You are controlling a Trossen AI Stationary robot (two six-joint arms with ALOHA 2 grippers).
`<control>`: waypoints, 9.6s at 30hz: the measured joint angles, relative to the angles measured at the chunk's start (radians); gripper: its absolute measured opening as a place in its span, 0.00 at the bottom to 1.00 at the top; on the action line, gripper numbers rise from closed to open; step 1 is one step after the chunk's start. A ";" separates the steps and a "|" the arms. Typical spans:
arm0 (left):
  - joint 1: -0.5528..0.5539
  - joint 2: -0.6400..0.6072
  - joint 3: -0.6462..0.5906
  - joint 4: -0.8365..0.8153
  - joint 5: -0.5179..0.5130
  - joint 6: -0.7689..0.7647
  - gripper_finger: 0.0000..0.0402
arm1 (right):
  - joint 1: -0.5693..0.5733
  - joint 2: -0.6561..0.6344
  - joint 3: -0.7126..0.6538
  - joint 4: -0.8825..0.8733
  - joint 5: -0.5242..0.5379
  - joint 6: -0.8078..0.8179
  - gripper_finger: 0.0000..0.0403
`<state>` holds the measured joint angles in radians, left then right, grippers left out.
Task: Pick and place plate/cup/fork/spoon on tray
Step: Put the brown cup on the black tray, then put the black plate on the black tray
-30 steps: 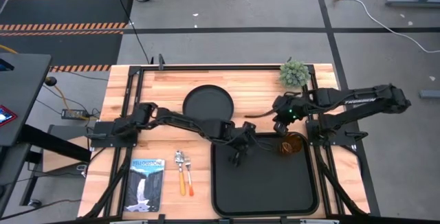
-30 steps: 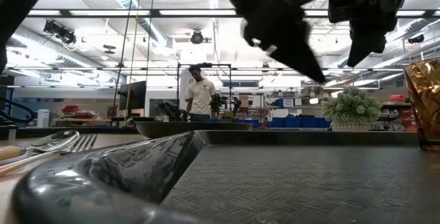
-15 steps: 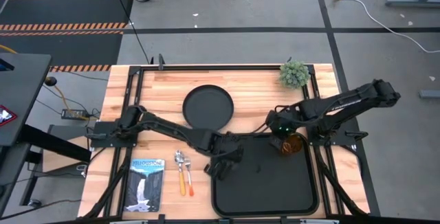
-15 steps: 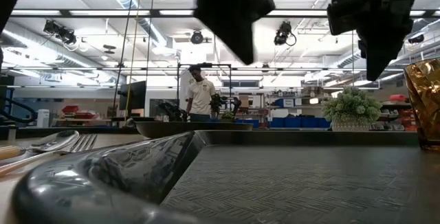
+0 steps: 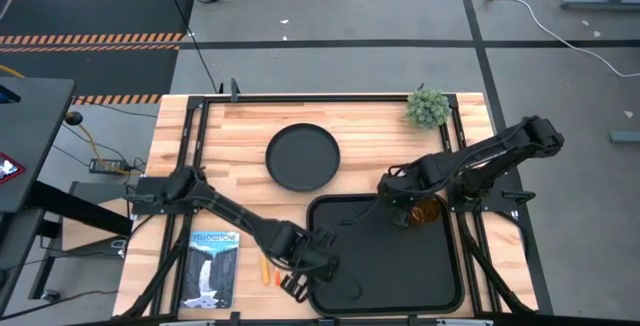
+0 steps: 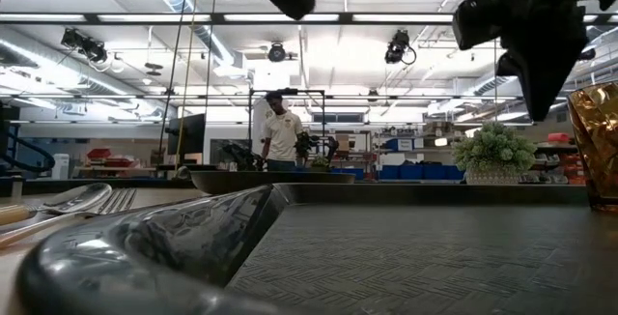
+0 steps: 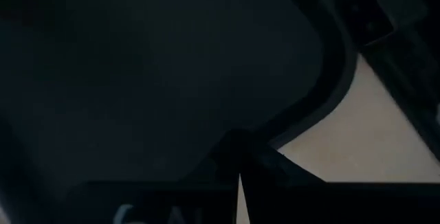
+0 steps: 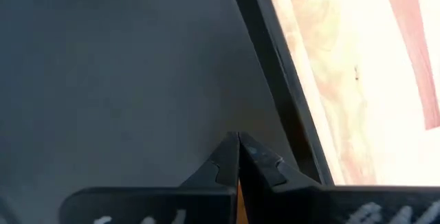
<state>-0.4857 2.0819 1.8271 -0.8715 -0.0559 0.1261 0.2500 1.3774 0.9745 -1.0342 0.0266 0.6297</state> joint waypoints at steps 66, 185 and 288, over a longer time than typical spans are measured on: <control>0.282 -0.371 -0.520 -0.075 -0.214 -0.096 0.03 | -0.007 -0.004 0.055 0.142 0.356 -0.358 0.01; 0.614 -0.427 -0.711 0.511 0.059 -0.692 0.03 | -0.446 -0.331 0.055 0.179 0.188 -0.492 0.01; 0.165 0.239 -0.016 0.488 0.130 -0.382 0.31 | -0.507 -0.501 0.056 0.195 0.083 -0.472 0.01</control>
<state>-0.3206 2.3207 1.8107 -0.3833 0.0746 -0.2559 -0.2565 0.8768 1.0302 -0.8388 0.1101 0.1572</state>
